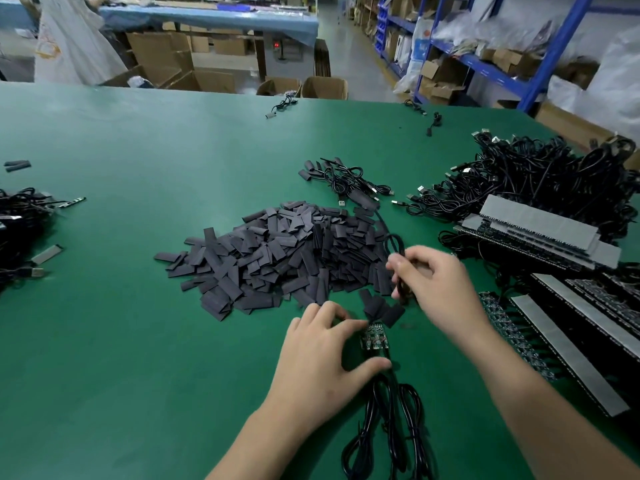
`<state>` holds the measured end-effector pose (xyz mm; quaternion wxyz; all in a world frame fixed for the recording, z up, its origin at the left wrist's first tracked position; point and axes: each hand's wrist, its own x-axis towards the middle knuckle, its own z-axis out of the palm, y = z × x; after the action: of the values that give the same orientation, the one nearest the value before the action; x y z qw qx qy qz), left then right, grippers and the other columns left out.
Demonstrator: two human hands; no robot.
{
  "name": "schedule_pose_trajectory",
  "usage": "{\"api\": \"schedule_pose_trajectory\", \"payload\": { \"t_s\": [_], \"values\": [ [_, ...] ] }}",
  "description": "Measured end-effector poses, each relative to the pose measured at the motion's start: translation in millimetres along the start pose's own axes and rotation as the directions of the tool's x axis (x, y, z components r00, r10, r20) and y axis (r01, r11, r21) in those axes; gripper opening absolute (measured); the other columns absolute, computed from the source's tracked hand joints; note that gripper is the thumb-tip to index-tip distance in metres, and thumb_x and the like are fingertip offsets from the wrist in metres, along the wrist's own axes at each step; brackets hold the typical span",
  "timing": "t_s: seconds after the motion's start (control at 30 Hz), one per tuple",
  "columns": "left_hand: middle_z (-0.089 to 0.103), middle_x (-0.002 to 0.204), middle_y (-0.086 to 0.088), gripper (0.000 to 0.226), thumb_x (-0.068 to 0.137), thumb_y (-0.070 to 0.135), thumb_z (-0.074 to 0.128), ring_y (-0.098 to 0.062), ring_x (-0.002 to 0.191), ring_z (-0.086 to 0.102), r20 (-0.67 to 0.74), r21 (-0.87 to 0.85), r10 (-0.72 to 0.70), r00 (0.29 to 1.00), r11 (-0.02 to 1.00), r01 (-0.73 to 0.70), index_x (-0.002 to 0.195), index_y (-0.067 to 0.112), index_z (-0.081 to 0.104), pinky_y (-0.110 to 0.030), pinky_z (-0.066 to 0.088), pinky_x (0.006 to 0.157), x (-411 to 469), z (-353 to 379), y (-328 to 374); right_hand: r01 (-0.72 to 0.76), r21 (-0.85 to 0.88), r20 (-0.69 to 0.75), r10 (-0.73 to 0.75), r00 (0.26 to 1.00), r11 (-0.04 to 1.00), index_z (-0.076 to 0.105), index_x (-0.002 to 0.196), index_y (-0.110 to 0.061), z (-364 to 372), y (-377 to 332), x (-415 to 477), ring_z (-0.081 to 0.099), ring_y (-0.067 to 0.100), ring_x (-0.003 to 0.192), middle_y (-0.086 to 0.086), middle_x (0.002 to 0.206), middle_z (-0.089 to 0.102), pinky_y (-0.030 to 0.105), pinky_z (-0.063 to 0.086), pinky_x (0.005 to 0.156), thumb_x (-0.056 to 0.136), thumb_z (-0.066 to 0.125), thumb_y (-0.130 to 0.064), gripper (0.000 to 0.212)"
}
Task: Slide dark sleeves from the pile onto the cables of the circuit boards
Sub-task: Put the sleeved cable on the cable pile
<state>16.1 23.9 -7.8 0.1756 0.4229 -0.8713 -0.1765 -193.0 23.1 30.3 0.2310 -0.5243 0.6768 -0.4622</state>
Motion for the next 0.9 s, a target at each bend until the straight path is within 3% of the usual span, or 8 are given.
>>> {"api": "schedule_pose_trajectory", "payload": {
  "t_s": [0.13,0.27,0.43,0.67,0.8,0.9],
  "values": [
    [0.047,0.113,0.019,0.057,0.083,0.076,0.057,-0.007,0.113,0.042,-0.003,-0.061,0.033,0.999,0.998,-0.033,0.126,0.04,0.065,-0.025,0.038,0.095,0,-1,2,0.016,-0.23,-0.007,-0.018,1.0,0.973,0.067,0.083,-0.019,4,-14,59,0.07,0.01,0.048,0.001,0.075,0.067,0.018,0.044,0.048,0.101,0.064,-0.038,0.027],
    [0.048,0.114,0.019,0.057,0.082,0.076,0.056,-0.008,0.113,0.043,-0.028,-0.07,0.016,0.999,0.997,-0.018,0.126,0.04,0.06,-0.027,0.039,0.094,-1,-1,2,0.018,-0.411,-0.004,-0.021,1.0,0.912,0.064,0.081,-0.024,17,-28,124,0.07,0.009,0.05,0.001,0.065,0.064,0.028,0.048,0.06,0.102,0.062,-0.044,0.029],
    [0.049,0.114,0.018,0.068,0.08,0.079,0.051,-0.01,0.112,0.047,-0.057,-0.028,0.013,0.998,1.0,-0.014,0.132,0.038,0.062,-0.028,0.041,0.092,0,0,0,0.007,-0.509,-0.007,-0.012,1.0,0.86,0.074,0.093,-0.007,41,-38,200,0.075,0.03,0.08,0.01,0.082,0.074,0.042,0.06,0.083,0.102,0.064,-0.041,0.036],
    [0.045,0.115,0.021,0.061,0.076,0.073,0.053,-0.005,0.113,0.041,0.003,-0.108,-0.014,1.0,0.994,0.015,0.128,0.042,0.053,-0.023,0.031,0.091,4,2,-1,-0.067,-0.575,-0.035,0.057,0.998,0.815,0.071,0.124,-0.011,71,-25,261,0.063,0.03,0.122,0.011,0.135,0.067,0.035,0.048,0.1,0.098,0.072,-0.018,0.028],
    [0.05,0.101,0.03,0.043,0.082,0.062,0.064,0.007,0.103,0.044,0.002,-0.258,-0.049,0.999,0.965,0.048,0.118,0.045,0.047,-0.018,0.03,0.093,6,-1,-1,-0.045,-0.592,-0.057,0.014,0.998,0.805,0.068,0.129,-0.014,74,-15,254,0.054,0.033,0.129,0.015,0.141,0.058,0.038,0.045,0.107,0.097,0.063,-0.013,0.032],
    [0.064,0.09,0.026,0.028,0.086,0.042,0.077,0.006,0.091,0.058,0.006,-0.47,-0.129,0.992,0.875,0.117,0.105,0.04,0.056,-0.021,0.044,0.091,7,-5,1,-0.009,-0.531,-0.127,-0.069,0.99,0.847,0.072,0.118,-0.018,66,-17,218,0.046,0.031,0.131,0.013,0.136,0.053,0.035,0.038,0.107,0.097,0.06,-0.013,0.024]
  ]
}}
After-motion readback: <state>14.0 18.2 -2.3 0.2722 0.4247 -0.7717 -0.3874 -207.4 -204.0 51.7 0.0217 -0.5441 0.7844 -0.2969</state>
